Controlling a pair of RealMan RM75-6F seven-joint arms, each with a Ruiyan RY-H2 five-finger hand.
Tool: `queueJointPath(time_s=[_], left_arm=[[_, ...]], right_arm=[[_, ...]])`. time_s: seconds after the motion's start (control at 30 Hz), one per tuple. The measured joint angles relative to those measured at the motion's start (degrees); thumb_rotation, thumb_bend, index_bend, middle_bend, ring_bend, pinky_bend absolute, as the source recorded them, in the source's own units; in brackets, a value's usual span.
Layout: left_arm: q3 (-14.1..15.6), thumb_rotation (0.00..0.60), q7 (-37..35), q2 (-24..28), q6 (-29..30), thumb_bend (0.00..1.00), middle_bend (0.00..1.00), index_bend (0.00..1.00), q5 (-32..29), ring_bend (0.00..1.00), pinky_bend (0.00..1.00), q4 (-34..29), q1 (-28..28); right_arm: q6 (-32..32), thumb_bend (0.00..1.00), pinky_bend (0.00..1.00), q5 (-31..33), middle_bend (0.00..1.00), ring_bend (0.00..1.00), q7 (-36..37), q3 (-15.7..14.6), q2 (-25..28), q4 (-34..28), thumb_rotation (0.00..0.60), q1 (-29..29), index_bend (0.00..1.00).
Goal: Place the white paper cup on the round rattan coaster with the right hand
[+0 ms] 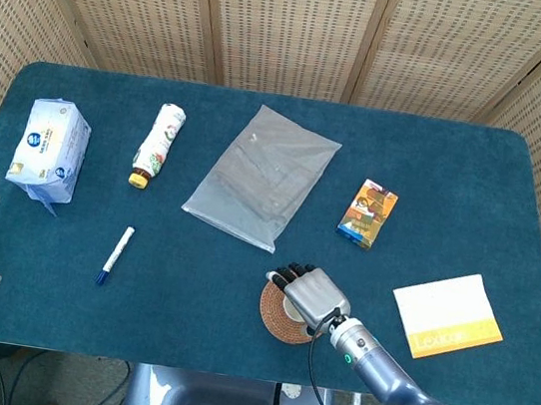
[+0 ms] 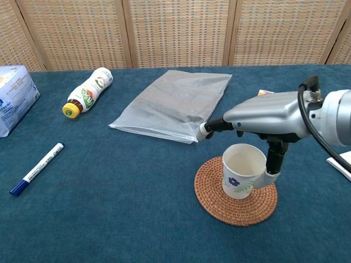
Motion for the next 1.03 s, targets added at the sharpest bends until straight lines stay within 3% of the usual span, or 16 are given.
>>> queueJointPath(time_s=[0.1,0.27,0.33,0.47,0.63,0.83,1.03], left_arm=[[0.0,0.600,-0.1,0.0,0.1,0.05,0.00,0.00,0.1,0.00,0.00,0.0,0.0],[0.1,0.600,-0.8,0.2,0.6,0.05,0.00,0.00,0.3,0.00,0.00,0.0,0.3],[0.1,0.600,-1.3,0.4,1.0,0.05,0.00,0.00,0.6,0.00,0.00,0.1,0.5],[0.3,0.600,-2.1,0.6,1.8,0.05,0.00,0.00,1.4,0.00,0.00,0.1,0.9],[0.9,0.600,-1.8,0.4,3.1,0.05,0.00,0.00,3.4,0.00,0.00,0.0,1.6],[1.3,0.600,0.8,-0.7,3.8,0.05,0.00,0.00,4.2,0.00,0.00,0.0,2.0],[1.1,0.600,2.0,-2.0,4.6,0.05,0.00,0.00,5.0,0.00,0.00,0.6,2.0]], right_arm=[[1.3,0.02,0.22,-0.9,0.09,0.10,-0.3,-0.3,1.2,-2.0,0.600,-0.3,0.08],[5.4,0.02,0.07,-4.7,0.05,0.02,0.3,-1.1,6.2,-6.9,0.600,-2.6,0.08],[7.8,0.02,0.01,-8.0,0.01,0.00,1.5,-1.7,9.1,-8.2,0.600,-4.5,0.08],[14.1,0.01,0.00,-17.3,0.00,0.00,5.3,-3.3,11.7,-7.1,0.600,-9.3,0.04],[26.6,0.00,0.00,-29.4,0.00,0.00,14.2,-5.3,12.3,3.2,0.600,-17.8,0.00],[35.7,0.00,0.00,-32.1,0.00,0.00,26.6,-6.6,10.5,17.8,0.600,-27.8,0.00],[38.9,0.00,0.00,-32.8,0.00,0.00,31.4,-6.4,7.1,24.2,0.600,-33.3,0.00]])
